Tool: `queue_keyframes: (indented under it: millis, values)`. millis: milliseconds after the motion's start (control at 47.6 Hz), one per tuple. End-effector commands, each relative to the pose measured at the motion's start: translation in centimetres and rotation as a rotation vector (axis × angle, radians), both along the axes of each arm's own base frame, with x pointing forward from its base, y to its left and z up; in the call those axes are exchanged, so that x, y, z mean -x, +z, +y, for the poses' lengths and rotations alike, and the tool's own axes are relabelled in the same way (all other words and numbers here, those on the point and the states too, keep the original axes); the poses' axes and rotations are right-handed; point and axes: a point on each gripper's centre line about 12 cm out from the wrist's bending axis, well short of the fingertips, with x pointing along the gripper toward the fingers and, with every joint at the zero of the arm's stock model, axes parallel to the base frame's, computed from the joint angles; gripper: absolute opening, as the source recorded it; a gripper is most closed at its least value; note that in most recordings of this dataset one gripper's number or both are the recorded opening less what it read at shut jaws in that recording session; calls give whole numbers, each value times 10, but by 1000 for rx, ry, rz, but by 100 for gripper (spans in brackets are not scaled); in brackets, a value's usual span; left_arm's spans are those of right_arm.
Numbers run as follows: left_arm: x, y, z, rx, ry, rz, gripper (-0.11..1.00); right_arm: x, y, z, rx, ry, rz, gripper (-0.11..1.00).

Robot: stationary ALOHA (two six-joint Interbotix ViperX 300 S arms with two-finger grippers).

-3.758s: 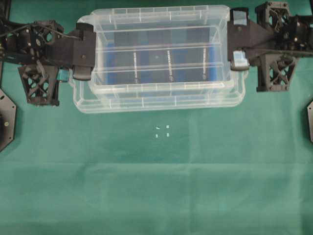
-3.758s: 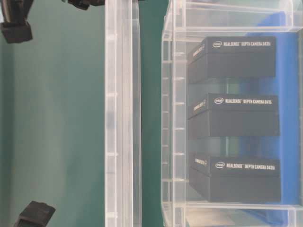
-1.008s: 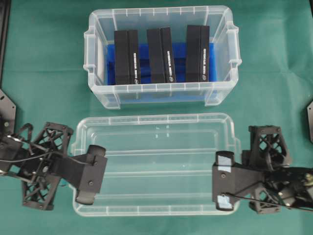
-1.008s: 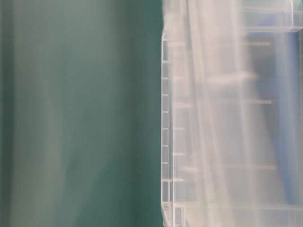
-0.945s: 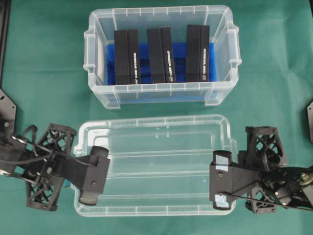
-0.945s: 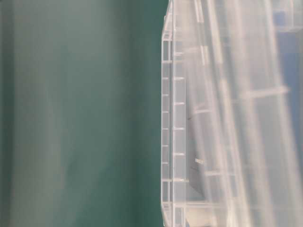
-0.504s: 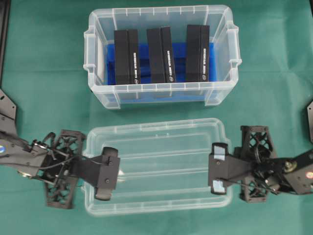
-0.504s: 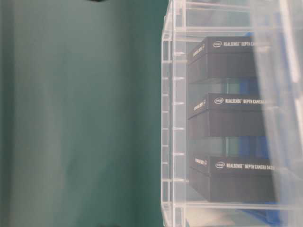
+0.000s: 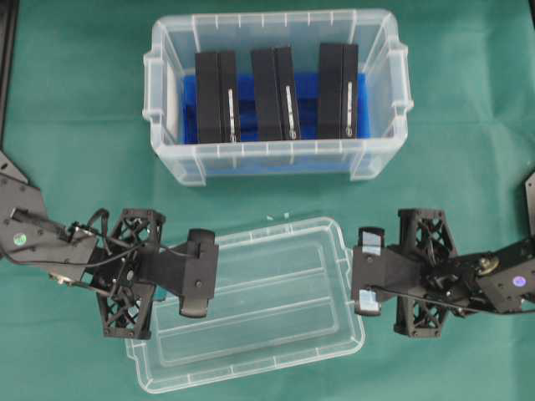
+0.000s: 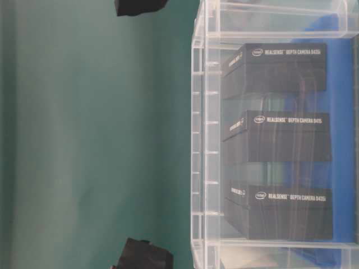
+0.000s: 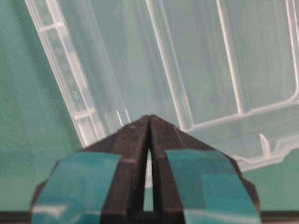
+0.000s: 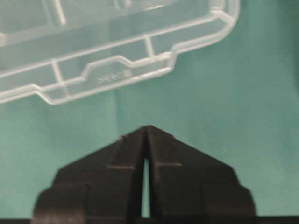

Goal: Clamp the lid of the box with both arms, then lift and open it.
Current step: 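Lower the lid onto the cloth and open both grippers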

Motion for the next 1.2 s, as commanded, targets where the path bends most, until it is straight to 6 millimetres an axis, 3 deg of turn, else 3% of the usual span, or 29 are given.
queue_keyframes:
  millis: [0, 273, 462, 630, 945, 1176]
  values:
    - [-3, 7, 0, 5, 0, -26, 1, -2, 6, 1, -5, 3, -20, 0]
    - [-1, 7, 1, 0, 2, -8, 1, -3, 10, 1, -7, -1, -26, 0]
    - [2, 17, 1, -8, 2, 17, 1, -2, 29, -2, 1, -23, -43, 0]
    - [5, 34, 0, -7, -4, 9, 1, 3, 49, -7, 16, -51, -49, 0]
    - [15, 90, 0, 19, -15, -83, 1, 10, 95, -14, 3, -92, -114, 0]
    - [20, 111, 2, 4, -10, -48, 1, 18, 128, -22, 15, -139, -125, 0]
